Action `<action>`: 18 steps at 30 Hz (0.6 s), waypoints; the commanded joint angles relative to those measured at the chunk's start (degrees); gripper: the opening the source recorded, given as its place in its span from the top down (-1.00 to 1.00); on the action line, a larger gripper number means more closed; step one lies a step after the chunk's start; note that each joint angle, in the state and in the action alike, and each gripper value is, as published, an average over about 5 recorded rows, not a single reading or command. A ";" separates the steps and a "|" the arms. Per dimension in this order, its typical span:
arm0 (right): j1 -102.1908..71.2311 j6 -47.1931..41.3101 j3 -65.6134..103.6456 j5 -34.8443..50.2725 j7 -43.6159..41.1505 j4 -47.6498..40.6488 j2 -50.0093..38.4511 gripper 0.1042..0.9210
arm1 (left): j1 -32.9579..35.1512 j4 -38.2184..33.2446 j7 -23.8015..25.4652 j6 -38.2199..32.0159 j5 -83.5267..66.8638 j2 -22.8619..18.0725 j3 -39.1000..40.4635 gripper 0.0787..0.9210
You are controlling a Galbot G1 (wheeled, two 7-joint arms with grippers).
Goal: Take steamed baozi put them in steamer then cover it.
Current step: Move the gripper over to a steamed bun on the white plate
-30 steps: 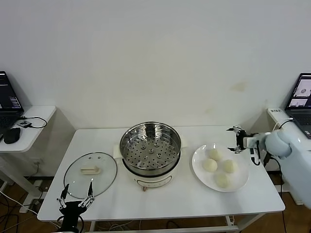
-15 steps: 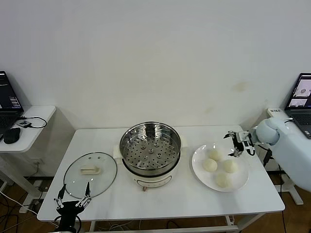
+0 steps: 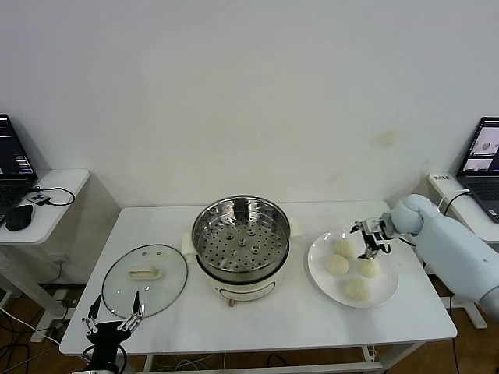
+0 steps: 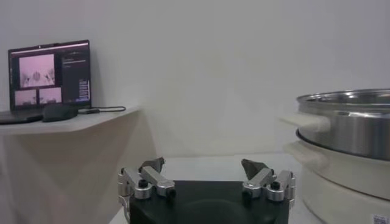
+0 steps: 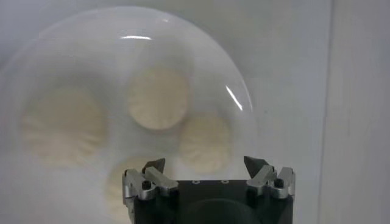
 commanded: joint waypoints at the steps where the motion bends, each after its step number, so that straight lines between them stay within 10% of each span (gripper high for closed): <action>1: 0.74 -0.04 -1.38 -2.05 0.39 -3.57 2.12 -0.65 | -0.02 0.03 -0.07 -0.06 -0.06 -0.03 -0.08 -0.77; 18: 0.68 -0.27 -1.34 -2.82 1.73 -6.24 4.58 -0.45 | -0.11 0.28 -0.32 -0.31 -0.06 -0.19 -0.06 -0.77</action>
